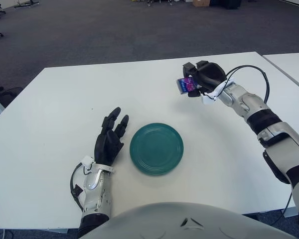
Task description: Put the gum into the plate.
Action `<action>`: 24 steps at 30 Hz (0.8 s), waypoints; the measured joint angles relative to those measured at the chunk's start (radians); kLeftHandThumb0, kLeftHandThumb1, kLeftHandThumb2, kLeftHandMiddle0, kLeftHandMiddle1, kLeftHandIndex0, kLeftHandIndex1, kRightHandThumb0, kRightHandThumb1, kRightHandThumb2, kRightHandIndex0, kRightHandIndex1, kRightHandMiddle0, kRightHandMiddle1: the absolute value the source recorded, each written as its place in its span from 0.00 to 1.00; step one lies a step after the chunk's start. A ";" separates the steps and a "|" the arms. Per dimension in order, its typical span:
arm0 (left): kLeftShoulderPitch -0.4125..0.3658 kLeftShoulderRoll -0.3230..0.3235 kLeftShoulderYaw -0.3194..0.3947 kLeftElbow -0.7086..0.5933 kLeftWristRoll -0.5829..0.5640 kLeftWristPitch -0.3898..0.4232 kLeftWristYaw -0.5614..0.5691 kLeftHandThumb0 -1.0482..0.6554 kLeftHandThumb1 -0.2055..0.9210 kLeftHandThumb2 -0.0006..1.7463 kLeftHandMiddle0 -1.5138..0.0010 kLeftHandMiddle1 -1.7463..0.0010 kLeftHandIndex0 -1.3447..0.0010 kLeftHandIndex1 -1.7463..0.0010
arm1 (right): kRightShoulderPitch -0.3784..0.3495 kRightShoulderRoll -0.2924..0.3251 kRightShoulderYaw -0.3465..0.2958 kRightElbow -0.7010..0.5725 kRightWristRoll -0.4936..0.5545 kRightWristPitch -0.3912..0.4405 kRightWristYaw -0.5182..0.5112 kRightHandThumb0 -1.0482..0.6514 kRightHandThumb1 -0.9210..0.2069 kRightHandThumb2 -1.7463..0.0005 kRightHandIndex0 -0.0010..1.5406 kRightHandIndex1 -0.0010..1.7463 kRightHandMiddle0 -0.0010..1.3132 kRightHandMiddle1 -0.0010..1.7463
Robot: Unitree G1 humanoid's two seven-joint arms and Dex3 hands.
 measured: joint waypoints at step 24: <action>0.007 0.000 -0.004 -0.005 0.015 0.002 0.003 0.04 1.00 0.52 0.70 0.99 1.00 0.67 | 0.244 0.058 -0.007 -0.425 -0.041 0.053 0.259 0.38 0.24 0.49 0.38 1.00 0.28 1.00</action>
